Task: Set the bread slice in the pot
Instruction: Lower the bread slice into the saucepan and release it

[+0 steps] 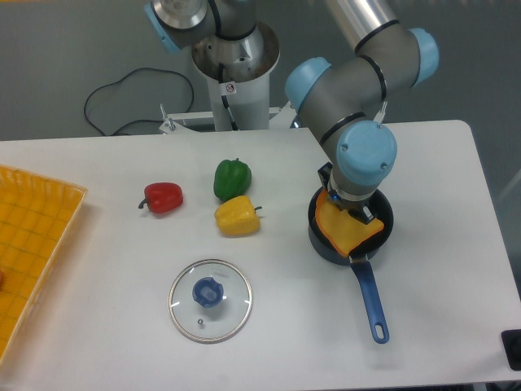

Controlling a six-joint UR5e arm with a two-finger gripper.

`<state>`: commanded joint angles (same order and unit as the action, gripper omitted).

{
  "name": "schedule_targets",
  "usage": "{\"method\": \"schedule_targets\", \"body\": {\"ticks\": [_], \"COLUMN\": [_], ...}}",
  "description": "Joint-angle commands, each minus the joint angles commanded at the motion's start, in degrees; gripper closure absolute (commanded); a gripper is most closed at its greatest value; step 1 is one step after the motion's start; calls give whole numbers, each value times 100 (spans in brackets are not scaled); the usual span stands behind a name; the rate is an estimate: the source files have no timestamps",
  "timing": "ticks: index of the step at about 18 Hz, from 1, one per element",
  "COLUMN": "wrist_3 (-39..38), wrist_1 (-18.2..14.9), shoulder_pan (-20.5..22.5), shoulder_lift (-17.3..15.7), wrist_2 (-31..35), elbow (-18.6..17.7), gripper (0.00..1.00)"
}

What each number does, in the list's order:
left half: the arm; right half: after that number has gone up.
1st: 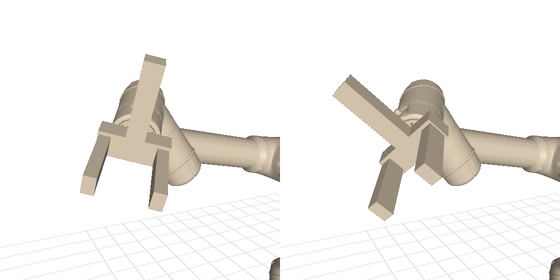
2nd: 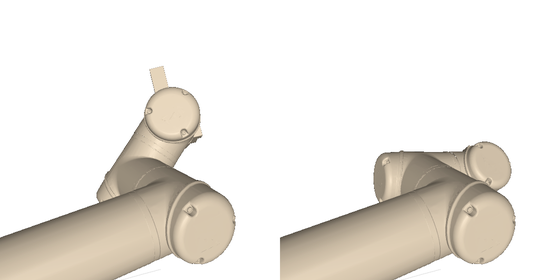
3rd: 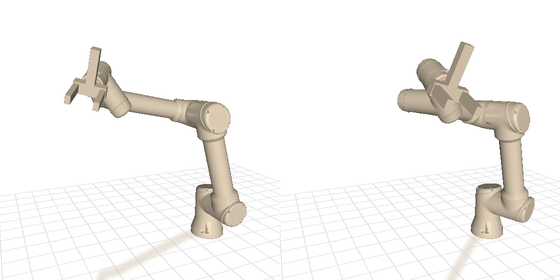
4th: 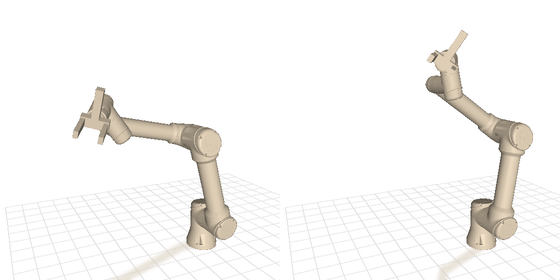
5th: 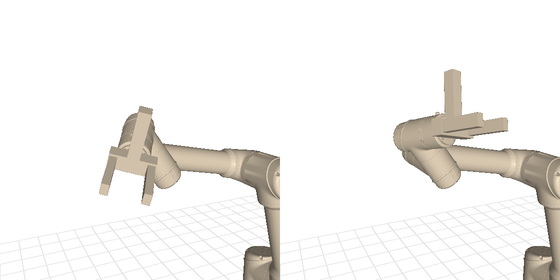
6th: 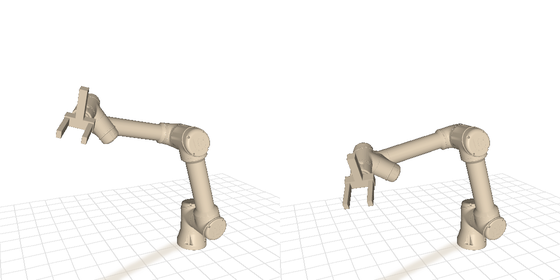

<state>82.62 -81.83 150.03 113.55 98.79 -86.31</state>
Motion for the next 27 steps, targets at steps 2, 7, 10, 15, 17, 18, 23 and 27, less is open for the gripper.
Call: {"method": "schedule_targets", "body": {"ticks": [2,7,10,15,17,18,23,27], "wrist_3": [9,255,264,203,202,202,229,255], "wrist_1": [0,9,-17,-26,-35,-26,17,271], "shoulder_pan": [0,0,0,-35,-122,-210,-246,-552], "shoulder_lift": [17,70,62,-44,-175,-245,-483,-720], "wrist_2": [35,387,387,247,89,44,-483,-606], "elbow": [-9,-62,-53,52,70,62,79,79], "gripper": [76,0,0,0,0,0,0,0]}}
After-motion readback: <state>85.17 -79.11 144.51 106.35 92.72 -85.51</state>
